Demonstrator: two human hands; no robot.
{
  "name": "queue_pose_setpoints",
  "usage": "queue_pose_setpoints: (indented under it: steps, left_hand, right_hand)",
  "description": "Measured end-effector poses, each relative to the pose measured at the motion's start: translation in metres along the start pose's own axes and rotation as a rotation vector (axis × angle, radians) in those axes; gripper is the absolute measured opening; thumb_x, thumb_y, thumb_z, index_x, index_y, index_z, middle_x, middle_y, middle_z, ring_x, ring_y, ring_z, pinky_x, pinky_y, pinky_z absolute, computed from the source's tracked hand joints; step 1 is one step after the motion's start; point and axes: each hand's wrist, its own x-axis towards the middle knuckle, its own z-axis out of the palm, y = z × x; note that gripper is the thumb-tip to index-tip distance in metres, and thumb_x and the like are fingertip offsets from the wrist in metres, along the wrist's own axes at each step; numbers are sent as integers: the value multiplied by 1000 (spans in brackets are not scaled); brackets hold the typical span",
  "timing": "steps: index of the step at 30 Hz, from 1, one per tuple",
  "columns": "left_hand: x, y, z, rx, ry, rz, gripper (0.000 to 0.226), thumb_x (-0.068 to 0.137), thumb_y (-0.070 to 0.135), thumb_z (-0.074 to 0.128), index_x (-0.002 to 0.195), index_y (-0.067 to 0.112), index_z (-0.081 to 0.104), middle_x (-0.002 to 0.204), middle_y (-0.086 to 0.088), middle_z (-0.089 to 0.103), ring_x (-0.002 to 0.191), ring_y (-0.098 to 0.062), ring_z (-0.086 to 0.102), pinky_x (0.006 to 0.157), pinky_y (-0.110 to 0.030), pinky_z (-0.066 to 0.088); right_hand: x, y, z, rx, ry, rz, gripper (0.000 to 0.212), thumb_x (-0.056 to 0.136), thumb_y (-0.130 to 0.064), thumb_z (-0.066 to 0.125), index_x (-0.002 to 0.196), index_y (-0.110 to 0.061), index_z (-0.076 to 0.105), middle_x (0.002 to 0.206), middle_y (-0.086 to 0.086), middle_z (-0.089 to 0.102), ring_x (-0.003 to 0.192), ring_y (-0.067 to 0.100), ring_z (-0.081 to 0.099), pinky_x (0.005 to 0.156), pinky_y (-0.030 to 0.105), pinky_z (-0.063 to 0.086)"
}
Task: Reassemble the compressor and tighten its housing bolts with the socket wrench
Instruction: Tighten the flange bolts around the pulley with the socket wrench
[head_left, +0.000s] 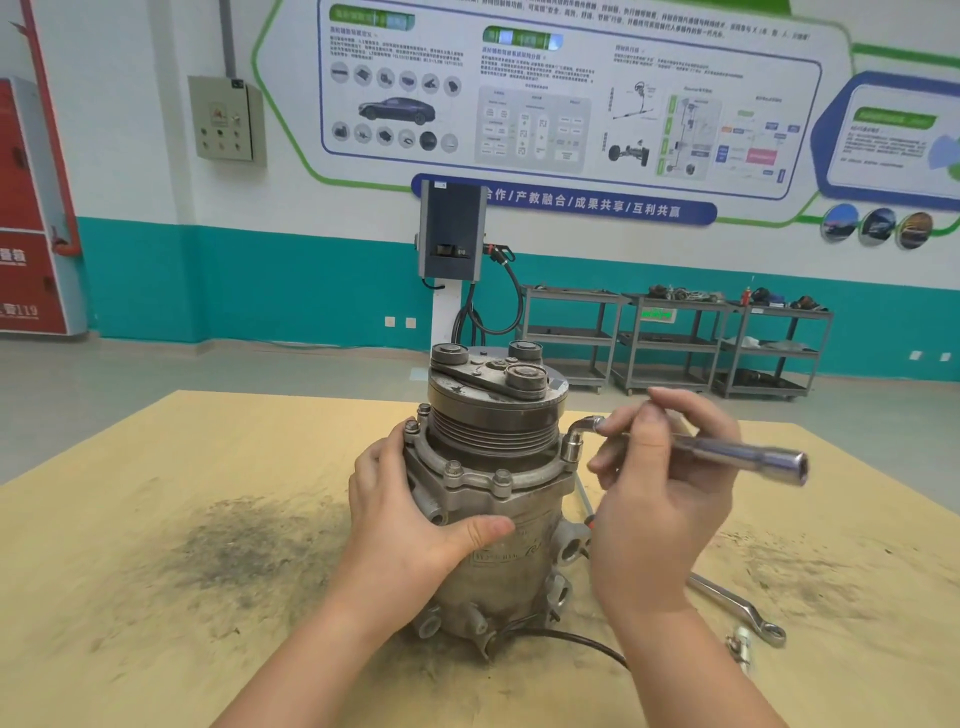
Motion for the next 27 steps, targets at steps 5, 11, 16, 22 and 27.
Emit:
queue_pose_setpoints:
  steps: [5, 11, 16, 22, 27]
  left_hand:
    - [-6, 6, 5, 36, 65, -15, 129, 36, 83, 66, 147, 35, 20, 126, 25, 22, 125, 6, 18, 112, -30, 23]
    - [-30, 21, 38, 249, 264, -4, 123, 55, 99, 38, 150, 25, 14, 125, 8, 20, 117, -9, 17, 105, -38, 30]
    - [-16, 13, 19, 104, 303, 57, 114, 66, 97, 15, 152, 22, 19, 116, 16, 20, 118, -3, 20, 104, -35, 25]
    - [0, 3, -9, -308, -112, 63, 80, 57, 72, 74, 126, 49, 43, 124, 37, 56, 117, 17, 50, 86, -1, 41]
    - [3, -2, -7, -385, -98, 39, 79, 56, 61, 78, 127, 49, 44, 119, 40, 56, 115, 18, 51, 84, -3, 44]
  right_hand:
    - [3, -8, 1, -74, -54, -31, 21, 100, -19, 48, 109, -36, 56, 74, -3, 66, 53, 16, 58, 53, 21, 47]
    - [31, -12, -18, 204, 95, 241, 12, 102, -12, 37, 94, -18, 44, 60, 1, 64, 37, 14, 47, 41, 19, 35]
    - [26, -2, -14, 273, 74, 459, 20, 102, -4, 34, 90, -15, 45, 56, 4, 60, 35, 14, 41, 39, 17, 31]
    - [29, -3, -17, 343, 51, 500, 19, 100, -1, 33, 88, -14, 41, 54, 6, 56, 34, 15, 38, 40, 17, 28]
    - [15, -8, -14, 219, 28, 265, 17, 97, -6, 39, 91, -21, 46, 57, 3, 59, 36, 16, 43, 42, 18, 34]
